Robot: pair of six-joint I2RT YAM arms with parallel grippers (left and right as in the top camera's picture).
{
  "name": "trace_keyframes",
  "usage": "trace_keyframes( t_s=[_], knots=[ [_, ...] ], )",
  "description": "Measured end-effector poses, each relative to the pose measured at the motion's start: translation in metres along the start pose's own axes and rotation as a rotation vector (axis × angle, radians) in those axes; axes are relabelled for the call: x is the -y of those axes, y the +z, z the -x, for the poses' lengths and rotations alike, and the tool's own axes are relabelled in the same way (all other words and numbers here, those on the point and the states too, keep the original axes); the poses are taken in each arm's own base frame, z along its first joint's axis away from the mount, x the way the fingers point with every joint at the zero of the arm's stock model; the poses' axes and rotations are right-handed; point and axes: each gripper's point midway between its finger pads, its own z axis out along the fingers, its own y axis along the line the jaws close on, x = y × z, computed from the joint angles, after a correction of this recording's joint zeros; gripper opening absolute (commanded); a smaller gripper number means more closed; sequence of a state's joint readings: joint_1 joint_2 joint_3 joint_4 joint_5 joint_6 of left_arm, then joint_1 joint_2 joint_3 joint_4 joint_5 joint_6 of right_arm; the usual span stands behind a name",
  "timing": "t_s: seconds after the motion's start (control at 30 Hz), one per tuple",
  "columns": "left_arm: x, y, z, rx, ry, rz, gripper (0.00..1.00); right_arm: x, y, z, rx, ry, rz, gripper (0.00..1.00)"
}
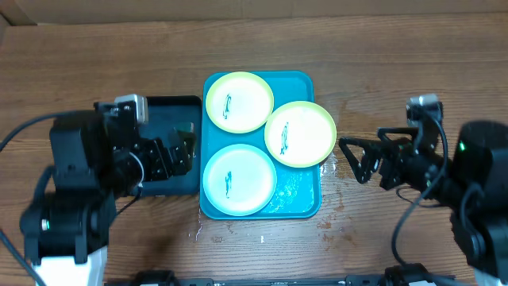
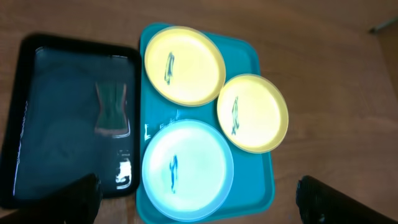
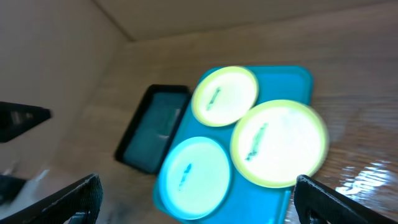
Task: Clean dirty plates on tray and stack at the side
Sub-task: 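Move left gripper to the sponge and right gripper toward the white plate, then grasp the sponge with left gripper and white plate rim with right gripper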
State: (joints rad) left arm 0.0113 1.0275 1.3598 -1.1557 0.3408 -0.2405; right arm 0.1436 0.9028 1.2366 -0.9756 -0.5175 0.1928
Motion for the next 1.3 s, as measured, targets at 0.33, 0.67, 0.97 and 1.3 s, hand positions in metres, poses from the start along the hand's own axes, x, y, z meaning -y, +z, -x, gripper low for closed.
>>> trace_keyframes(
  t_s=[0.33,0.67,0.97,1.3],
  knots=[
    [-0.016,0.026,-0.028,-0.225,-0.070,0.053,0.96,0.013,0.036,-0.027,-0.207,0.155,0.032,0.99],
    [-0.042,0.067,-0.058,-0.397,-0.090,0.141,0.59,0.031,0.076,-0.088,-0.482,0.173,-0.158,0.92],
    [-0.127,0.128,-0.070,-0.436,-0.175,0.504,0.59,0.018,0.107,-0.112,-0.539,0.123,-0.206,0.68],
    [-0.132,0.219,-0.057,-0.405,-0.127,0.395,0.56,0.013,0.113,-0.105,-0.497,0.142,-0.203,0.59]
  ],
)
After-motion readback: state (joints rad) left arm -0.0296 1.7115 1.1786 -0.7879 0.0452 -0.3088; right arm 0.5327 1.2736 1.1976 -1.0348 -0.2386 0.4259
